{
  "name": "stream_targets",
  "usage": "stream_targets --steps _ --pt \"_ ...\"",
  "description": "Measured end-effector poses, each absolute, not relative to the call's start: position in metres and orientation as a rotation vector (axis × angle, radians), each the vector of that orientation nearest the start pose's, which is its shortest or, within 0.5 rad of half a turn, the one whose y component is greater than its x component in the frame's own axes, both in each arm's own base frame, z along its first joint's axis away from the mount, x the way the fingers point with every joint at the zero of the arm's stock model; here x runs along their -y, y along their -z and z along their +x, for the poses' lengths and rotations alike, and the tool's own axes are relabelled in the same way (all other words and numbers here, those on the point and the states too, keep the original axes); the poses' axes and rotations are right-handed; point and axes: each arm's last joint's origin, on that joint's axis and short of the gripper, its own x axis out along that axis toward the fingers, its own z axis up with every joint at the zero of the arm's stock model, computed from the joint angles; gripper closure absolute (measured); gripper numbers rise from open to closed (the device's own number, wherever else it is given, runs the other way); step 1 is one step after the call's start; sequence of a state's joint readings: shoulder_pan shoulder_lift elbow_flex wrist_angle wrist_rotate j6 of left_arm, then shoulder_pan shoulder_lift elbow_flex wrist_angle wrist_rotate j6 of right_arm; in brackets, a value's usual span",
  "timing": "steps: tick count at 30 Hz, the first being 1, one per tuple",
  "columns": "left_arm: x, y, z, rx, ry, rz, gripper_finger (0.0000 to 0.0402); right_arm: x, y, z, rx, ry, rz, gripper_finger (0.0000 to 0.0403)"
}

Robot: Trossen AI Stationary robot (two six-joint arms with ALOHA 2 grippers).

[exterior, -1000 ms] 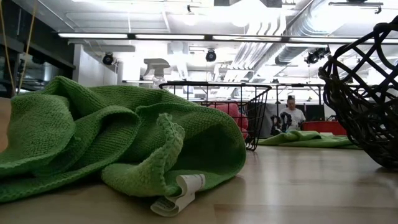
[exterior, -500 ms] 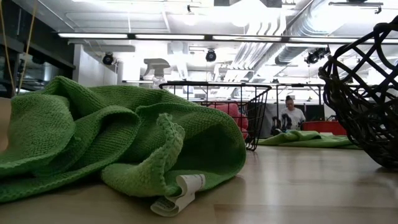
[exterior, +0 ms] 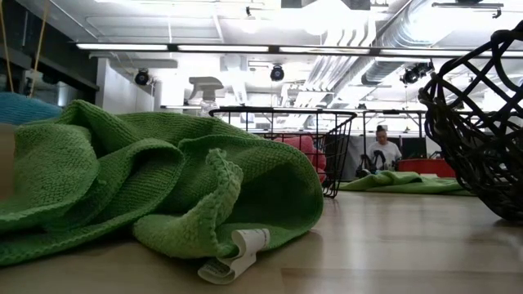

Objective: Sort microfiber towel by color & place in baskets
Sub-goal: Put the blue towel into the orange bin, then put the green towel into the black woven basket

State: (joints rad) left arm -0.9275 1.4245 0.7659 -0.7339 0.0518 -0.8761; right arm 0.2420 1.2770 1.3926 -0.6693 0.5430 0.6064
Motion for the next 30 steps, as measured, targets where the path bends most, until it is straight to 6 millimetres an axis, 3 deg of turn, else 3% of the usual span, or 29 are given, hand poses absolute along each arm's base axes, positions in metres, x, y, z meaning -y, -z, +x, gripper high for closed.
stream_targets --steps 8,14,23,30 --pt "0.198 -0.148 0.145 -1.527 0.203 -0.118 0.0397 -0.047 -0.395 0.255 -0.398 0.444 0.398 0.0109" --pt "0.198 -0.155 0.143 -1.553 0.241 -0.158 0.0349 -0.047 -0.395 0.255 -0.396 0.447 0.398 0.0109" --pt "0.186 -0.221 0.140 -1.521 0.352 -0.278 0.0242 -0.047 -0.396 0.255 -0.395 0.450 0.397 0.0109" --pt "0.166 -0.270 0.135 -1.419 0.388 -0.405 0.0183 -0.047 -0.395 0.255 -0.390 0.455 0.405 0.0109"
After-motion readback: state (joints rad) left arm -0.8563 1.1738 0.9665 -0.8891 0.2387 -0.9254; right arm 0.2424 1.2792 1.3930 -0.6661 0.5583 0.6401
